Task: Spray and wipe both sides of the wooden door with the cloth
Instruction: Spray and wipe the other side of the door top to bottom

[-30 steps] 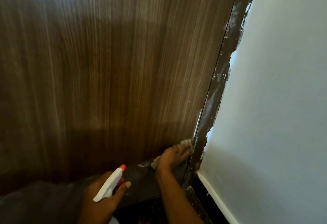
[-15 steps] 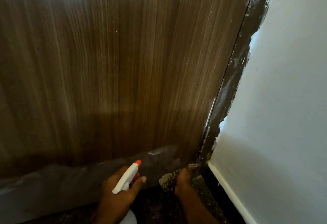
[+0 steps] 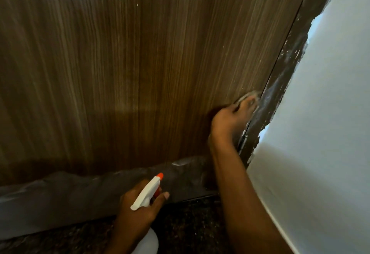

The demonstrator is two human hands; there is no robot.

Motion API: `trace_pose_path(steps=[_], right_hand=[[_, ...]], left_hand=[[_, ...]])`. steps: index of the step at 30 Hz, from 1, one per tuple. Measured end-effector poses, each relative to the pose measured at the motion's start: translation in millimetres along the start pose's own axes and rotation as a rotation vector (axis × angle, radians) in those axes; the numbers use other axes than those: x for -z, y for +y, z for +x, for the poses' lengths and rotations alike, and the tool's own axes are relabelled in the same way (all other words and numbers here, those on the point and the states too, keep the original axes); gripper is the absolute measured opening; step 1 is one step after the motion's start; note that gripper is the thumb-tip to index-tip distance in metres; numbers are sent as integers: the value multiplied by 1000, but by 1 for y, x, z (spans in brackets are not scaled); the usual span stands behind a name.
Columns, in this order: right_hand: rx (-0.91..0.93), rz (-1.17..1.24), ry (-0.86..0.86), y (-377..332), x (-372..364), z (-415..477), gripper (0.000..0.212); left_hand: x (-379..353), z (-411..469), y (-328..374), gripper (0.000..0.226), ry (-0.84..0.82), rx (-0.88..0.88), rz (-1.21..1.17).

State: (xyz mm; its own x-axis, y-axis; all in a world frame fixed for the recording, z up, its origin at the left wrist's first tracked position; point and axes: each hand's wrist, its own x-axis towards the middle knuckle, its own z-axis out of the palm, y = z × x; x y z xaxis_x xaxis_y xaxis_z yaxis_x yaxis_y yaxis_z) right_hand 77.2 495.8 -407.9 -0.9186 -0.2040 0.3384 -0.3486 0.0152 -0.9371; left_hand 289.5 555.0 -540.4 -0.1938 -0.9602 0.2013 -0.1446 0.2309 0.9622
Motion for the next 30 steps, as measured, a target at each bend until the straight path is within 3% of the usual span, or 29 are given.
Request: trace_pose_path(steps=[2,5,8,14,19,21,25,30], right_hand=[[119,-42,56,-17,5,23,57],[199,-63,130,17,5,16,57],[124,-73,88,55,2,-14,58],[10,-94,16,31,10,-3,59],[530,-199,3,57,-3,-37,62],[461,-220,-50,113,-5,-64,59],[96,-246,-147,205,-1,-95,68],[81,-211,-189,222,-5,-92,75]], left_hand=[[2,-2,1,47,6,-4,22],[8,2,5,47,-1,-29,21],[12,2,11,59,-20,-61,36],[19,-3,16,33,-14,-116,6],[13,-3,14,37,-1,-143,46],[6,-4,9,35,-1,-138,42],[-6,-11,-4,32,9,-105,16],[-5,-18,-13,30,5,-31,2]])
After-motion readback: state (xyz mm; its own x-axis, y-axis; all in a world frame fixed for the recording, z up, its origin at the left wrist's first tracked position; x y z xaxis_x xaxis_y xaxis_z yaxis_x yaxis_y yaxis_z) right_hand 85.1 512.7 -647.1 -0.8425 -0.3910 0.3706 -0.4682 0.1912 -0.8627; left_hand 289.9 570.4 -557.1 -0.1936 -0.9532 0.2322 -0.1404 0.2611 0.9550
